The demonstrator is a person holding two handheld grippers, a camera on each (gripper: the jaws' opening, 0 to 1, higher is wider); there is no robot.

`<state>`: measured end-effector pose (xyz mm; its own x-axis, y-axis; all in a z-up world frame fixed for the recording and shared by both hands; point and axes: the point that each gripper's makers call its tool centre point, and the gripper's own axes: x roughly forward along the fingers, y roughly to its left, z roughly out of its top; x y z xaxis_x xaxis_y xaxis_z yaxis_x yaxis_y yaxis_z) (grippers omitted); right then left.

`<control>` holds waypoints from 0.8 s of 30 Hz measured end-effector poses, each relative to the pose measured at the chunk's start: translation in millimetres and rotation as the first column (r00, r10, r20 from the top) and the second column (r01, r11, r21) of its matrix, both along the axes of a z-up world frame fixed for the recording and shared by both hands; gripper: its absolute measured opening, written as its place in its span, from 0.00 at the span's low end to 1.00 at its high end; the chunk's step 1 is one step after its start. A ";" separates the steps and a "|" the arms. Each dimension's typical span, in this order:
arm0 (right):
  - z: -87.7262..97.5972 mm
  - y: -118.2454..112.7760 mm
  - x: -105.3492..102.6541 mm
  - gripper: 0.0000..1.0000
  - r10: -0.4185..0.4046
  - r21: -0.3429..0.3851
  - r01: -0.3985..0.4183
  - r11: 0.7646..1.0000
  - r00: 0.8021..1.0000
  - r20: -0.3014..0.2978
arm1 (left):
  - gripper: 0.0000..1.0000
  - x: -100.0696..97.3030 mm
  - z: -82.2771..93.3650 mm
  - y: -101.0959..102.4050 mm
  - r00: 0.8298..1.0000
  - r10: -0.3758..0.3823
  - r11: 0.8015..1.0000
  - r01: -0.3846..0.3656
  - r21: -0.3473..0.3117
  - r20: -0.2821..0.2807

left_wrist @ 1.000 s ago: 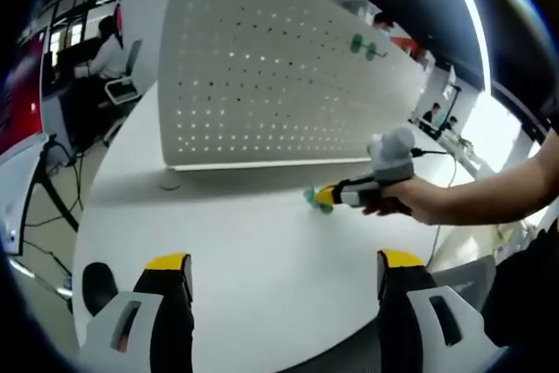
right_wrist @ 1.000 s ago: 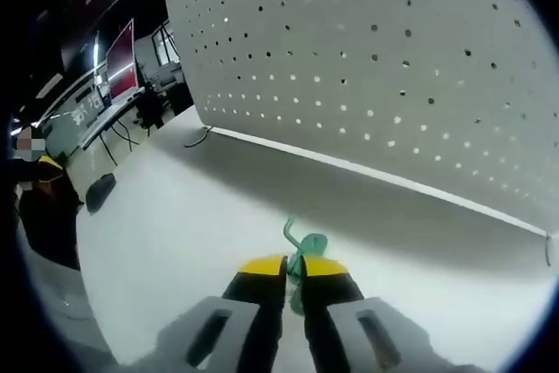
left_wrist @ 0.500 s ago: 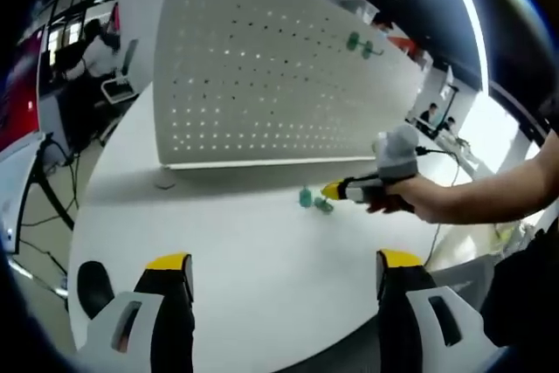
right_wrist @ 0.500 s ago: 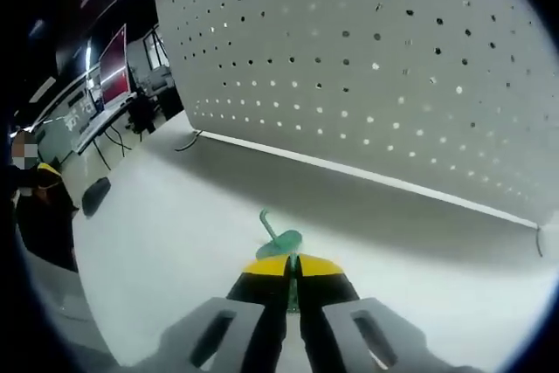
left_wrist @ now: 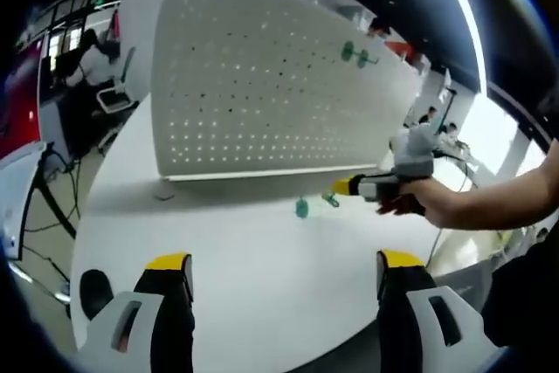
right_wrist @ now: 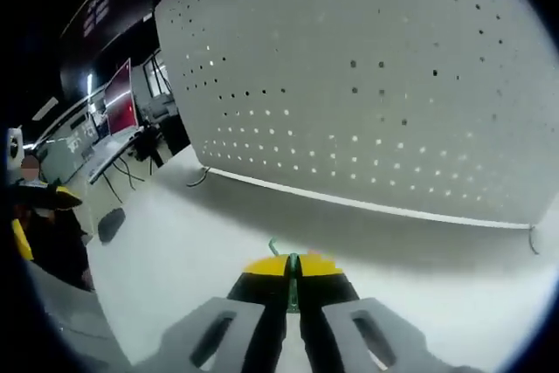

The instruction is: Insert the hook assembly into the mounting plate slot until the hook locks in place.

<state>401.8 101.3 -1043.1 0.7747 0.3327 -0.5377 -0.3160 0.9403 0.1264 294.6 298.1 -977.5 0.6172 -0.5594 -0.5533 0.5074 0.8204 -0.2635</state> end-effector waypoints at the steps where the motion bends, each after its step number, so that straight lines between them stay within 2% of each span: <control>1: 5.0 0.6 0.3 0.00 0.006 -0.007 -0.006 1.000 1.000 0.015 | 0.88 0.2 0.6 -0.2 1.000 0.001 1.000 -0.001 -0.003 0.002; 4: 23.4 4.2 0.0 0.00 0.013 0.008 -0.014 1.000 0.998 0.062 | 0.88 1.9 5.3 -2.9 1.000 0.011 0.999 -0.011 -0.032 0.006; 9: 66.7 21.7 -2.4 0.00 0.031 0.111 -0.050 0.993 0.986 0.163 | 0.87 7.1 10.7 -5.5 1.000 0.017 0.999 -0.017 -0.036 0.010; 11: 71.2 31.5 -7.4 0.00 0.089 0.101 -0.105 0.989 0.984 0.155 | 0.85 8.8 11.3 -6.4 1.000 0.007 0.999 -0.007 -0.034 -0.001; 13: 82.9 38.7 -9.4 0.00 0.117 0.088 -0.135 0.987 0.975 0.191 | 0.85 11.3 13.3 -6.6 1.000 0.007 0.999 -0.007 -0.039 -0.006; 15: 92.0 44.4 -13.3 0.00 0.129 0.105 -0.153 0.983 0.970 0.205 | 0.85 13.0 17.6 -9.1 1.000 0.005 0.998 -0.005 -0.059 -0.013; 17: 105.1 53.4 -18.4 0.00 0.130 0.169 -0.170 0.971 0.967 0.220 | 0.83 15.9 26.3 -14.9 1.000 -0.003 0.995 0.004 -0.096 0.010; 18: 111.3 61.2 -23.5 0.00 0.148 0.210 -0.196 0.958 0.964 0.223 | 0.82 16.0 28.6 -17.4 1.000 -0.006 0.994 0.006 -0.113 0.005; 19: 113.6 64.2 -26.4 0.00 0.156 0.218 -0.204 0.954 0.963 0.220 | 0.80 16.7 31.7 -20.7 1.000 -0.007 0.991 0.007 -0.133 0.002; 20: 116.2 68.6 -31.4 0.00 0.179 0.195 -0.224 0.955 0.959 0.222 | 0.79 17.0 32.3 -21.5 1.000 -0.006 0.991 0.006 -0.137 0.001; 22: 124.4 74.9 -37.6 0.00 0.188 0.198 -0.239 0.951 0.951 0.245 | 0.79 18.4 34.1 -26.6 1.000 -0.006 0.988 0.005 -0.153 -0.006; 24: 136.7 86.3 -45.9 0.00 0.196 0.256 -0.265 0.930 0.944 0.265 | 0.74 18.2 33.6 -33.3 1.000 -0.016 0.986 0.013 -0.167 -0.021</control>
